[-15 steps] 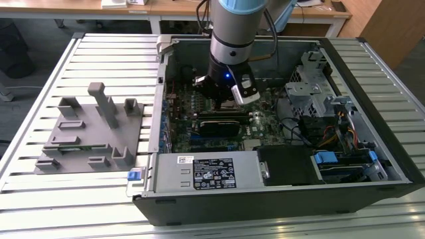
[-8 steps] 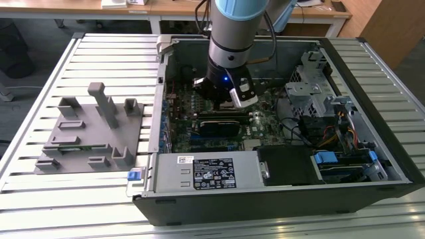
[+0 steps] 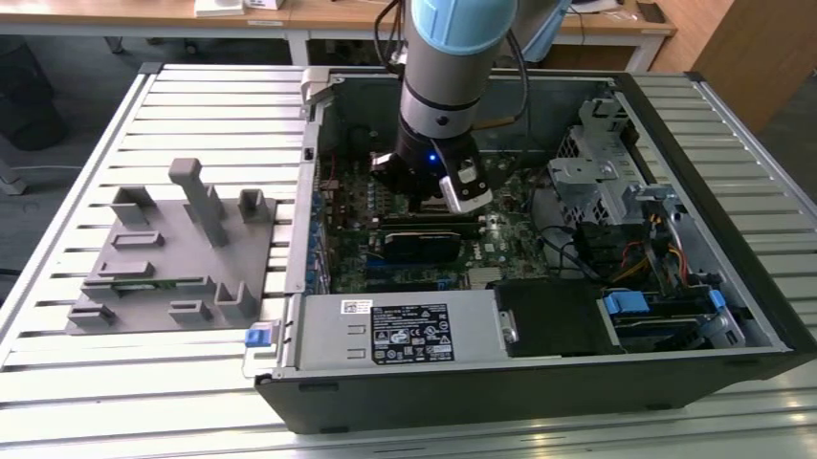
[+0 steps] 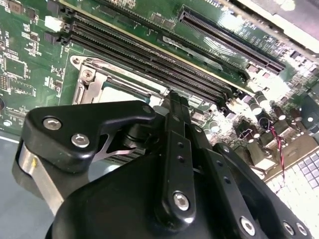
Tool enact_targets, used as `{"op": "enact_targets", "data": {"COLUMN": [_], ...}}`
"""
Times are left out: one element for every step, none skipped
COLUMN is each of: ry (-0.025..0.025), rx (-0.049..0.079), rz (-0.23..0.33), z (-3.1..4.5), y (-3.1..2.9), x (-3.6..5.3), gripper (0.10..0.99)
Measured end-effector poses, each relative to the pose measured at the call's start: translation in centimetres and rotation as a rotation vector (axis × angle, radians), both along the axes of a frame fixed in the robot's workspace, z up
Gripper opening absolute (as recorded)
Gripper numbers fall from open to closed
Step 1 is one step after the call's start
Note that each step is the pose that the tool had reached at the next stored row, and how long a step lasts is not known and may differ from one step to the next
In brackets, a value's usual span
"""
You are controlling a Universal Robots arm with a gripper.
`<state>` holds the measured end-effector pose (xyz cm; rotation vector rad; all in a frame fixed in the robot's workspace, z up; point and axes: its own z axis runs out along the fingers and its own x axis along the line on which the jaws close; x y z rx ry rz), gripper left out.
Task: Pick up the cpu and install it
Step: 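Install the second cpu locking lever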
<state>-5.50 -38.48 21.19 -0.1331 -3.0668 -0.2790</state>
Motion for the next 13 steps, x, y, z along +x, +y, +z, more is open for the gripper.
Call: {"op": "enact_targets", "data": {"ry": [0.0000, -0.0001, -0.0003, -0.0001, -0.0002, -0.0002, -0.0001, 0.0000, -0.0001, -0.0002, -0.0002, -0.0001, -0.0002], "rx": [0.004, 0.008, 0.012, 0.013, 0.016, 0.018, 0.021, 0.025, 0.030, 0.036, 0.041, 0.046, 0.050], "rz": [0.000, 0.000, 0.000, 0.000, 0.000, 0.000, 0.000, 0.000, 0.000, 0.000, 0.000, 0.000, 0.000], "z": [-0.05, -0.08, -0.09, -0.10, -0.11, -0.12, -0.12, -0.13, -0.14, -0.14, -0.15, -0.15, -0.17], "y": [-0.03, -0.10, -0.24, -0.42, -0.61, -0.79, -0.92, -1.03, -1.17, -1.29, -1.40, -1.47, -1.50], "x": [0.00, 0.00, -0.01, -0.02, -0.03, -0.03, -0.05, -0.07, -0.11, -0.16, -0.19, -0.23, -0.27], "gripper": [0.106, 0.106, 0.106, 0.106, 0.106, 0.106, 0.106, 0.106, 0.106, 0.106, 0.106, 0.106, 0.106]}}
